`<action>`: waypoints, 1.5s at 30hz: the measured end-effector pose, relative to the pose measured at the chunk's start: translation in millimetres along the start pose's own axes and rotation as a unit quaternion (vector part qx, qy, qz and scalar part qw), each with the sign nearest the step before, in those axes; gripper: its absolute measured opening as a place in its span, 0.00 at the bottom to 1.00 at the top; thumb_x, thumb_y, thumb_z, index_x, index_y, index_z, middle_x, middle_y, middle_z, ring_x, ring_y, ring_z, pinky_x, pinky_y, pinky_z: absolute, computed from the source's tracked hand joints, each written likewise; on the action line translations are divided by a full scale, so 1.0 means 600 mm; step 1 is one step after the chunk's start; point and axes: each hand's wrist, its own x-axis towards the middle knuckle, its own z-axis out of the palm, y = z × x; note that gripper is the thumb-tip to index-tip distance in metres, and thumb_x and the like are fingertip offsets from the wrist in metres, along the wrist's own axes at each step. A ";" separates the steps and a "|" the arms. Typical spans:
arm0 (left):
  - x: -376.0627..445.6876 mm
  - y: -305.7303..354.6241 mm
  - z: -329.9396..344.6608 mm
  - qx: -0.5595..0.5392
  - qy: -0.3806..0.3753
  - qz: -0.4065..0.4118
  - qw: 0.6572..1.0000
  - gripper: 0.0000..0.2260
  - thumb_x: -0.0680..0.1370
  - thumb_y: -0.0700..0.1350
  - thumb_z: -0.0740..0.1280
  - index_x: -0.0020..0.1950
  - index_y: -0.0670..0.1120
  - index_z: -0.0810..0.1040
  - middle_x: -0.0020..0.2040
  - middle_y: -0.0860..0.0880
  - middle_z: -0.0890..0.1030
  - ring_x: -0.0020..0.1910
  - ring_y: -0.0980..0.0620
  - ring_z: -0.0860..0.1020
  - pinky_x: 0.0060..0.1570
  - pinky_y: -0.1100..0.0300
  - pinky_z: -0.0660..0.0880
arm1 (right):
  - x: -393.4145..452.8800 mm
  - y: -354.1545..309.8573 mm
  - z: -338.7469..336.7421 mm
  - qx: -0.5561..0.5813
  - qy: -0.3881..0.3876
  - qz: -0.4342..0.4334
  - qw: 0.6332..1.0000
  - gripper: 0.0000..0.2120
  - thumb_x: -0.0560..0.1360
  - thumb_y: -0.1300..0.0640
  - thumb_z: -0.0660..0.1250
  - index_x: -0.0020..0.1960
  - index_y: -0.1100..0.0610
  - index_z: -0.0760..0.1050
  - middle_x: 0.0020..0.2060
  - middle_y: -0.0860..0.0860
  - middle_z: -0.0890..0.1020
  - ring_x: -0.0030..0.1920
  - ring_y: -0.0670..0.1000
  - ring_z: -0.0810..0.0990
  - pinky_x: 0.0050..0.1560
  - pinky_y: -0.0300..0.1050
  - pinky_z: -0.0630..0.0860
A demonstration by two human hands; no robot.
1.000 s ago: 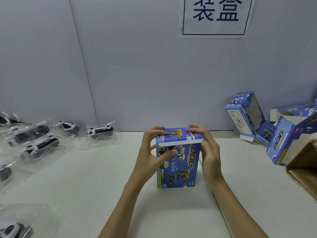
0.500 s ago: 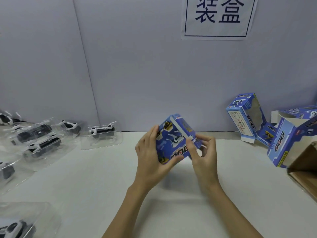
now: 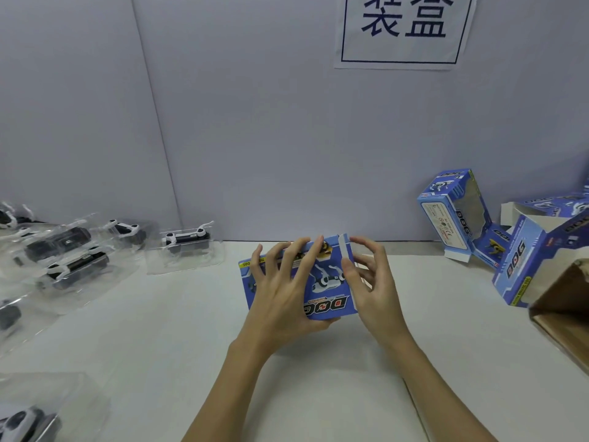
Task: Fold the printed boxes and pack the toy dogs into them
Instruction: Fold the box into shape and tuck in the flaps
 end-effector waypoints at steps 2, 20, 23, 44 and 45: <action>0.000 0.000 -0.002 0.006 0.004 0.002 1.000 0.50 0.67 0.75 0.69 0.83 0.56 0.57 0.78 0.49 0.65 0.76 0.43 0.65 0.76 0.31 0.55 | -0.004 -0.002 0.004 0.002 -0.004 0.001 1.000 0.20 0.80 0.48 0.66 0.71 0.41 0.73 0.60 0.47 0.83 0.58 0.50 0.85 0.45 0.48 0.86; 0.000 0.010 -0.003 0.005 0.008 -0.020 1.000 0.48 0.66 0.72 0.73 0.81 0.58 0.59 0.77 0.49 0.63 0.77 0.46 0.63 0.77 0.31 0.50 | -0.004 -0.004 -0.002 -0.011 -0.014 -0.022 1.000 0.19 0.79 0.48 0.65 0.69 0.38 0.75 0.52 0.43 0.87 0.51 0.50 0.88 0.39 0.41 0.84; 0.001 0.013 -0.004 0.016 0.011 -0.022 1.000 0.48 0.66 0.72 0.73 0.81 0.60 0.58 0.77 0.48 0.63 0.77 0.45 0.63 0.76 0.32 0.49 | -0.004 -0.002 -0.001 -0.018 -0.031 -0.021 0.999 0.19 0.79 0.48 0.64 0.69 0.35 0.74 0.55 0.44 0.86 0.54 0.50 0.87 0.40 0.42 0.84; 0.012 0.012 -0.027 0.069 0.029 0.022 0.997 0.39 0.68 0.71 0.72 0.78 0.62 0.69 0.74 0.42 0.69 0.71 0.40 0.70 0.65 0.36 0.66 | -0.011 -0.011 0.000 0.072 -0.168 0.030 0.983 0.26 0.84 0.51 0.57 0.81 0.38 0.59 0.75 0.42 0.72 0.72 0.50 0.76 0.55 0.47 0.83; 0.013 0.009 -0.031 0.067 0.030 0.011 0.997 0.40 0.68 0.71 0.72 0.78 0.62 0.69 0.73 0.42 0.69 0.70 0.40 0.70 0.64 0.37 0.67 | -0.010 -0.013 0.001 0.068 -0.159 0.027 0.985 0.25 0.84 0.51 0.58 0.80 0.40 0.63 0.72 0.42 0.75 0.71 0.51 0.77 0.54 0.46 0.84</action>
